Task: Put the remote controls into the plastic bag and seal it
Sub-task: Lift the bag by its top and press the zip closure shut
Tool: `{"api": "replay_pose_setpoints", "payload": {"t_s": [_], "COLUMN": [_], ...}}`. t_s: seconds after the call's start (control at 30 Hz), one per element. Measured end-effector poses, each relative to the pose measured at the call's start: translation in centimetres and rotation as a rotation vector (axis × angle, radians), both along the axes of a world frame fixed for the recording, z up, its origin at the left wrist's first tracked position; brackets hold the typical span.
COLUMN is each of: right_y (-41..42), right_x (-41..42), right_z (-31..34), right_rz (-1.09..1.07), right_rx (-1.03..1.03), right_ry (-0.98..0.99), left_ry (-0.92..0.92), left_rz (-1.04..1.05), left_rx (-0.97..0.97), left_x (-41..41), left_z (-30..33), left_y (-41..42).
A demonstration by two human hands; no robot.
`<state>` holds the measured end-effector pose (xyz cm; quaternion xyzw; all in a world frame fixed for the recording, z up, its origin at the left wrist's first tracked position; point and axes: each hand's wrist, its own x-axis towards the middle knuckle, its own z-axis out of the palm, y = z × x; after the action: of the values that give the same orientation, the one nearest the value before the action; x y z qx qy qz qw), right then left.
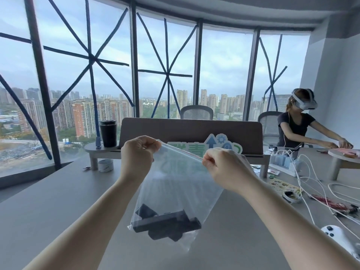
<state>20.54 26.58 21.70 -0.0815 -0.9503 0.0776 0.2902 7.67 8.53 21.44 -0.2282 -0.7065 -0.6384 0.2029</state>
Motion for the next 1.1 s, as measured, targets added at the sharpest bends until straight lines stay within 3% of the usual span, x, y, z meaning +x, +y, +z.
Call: {"api": "replay_pose_setpoints", "payload": {"t_s": [0.53, 0.87, 1.0, 1.1], "right_y": [-3.5, -4.9, -7.1, -8.1], "right_x": [-1.3, -20.9, -24.8, -25.8], "right_z": [0.7, 0.2, -1.0, -5.6], "right_rz": [0.023, 0.052, 0.197, 0.258], "right_rx": [0.133, -0.028, -0.177, -0.239], "right_ry": [-0.048, 0.071, 0.238, 0.173], "left_ry": [-0.062, -0.307, -0.277, -0.305], "left_rz": [0.042, 0.016, 0.024, 0.068], "left_rx": [0.143, 0.272, 0.363, 0.341], "left_x": [-5.1, -17.3, -21.5, -23.5], "left_z": [-1.6, -3.5, -3.6, -7.1], "left_y": [-6.5, -9.3, -11.5, -13.4]}}
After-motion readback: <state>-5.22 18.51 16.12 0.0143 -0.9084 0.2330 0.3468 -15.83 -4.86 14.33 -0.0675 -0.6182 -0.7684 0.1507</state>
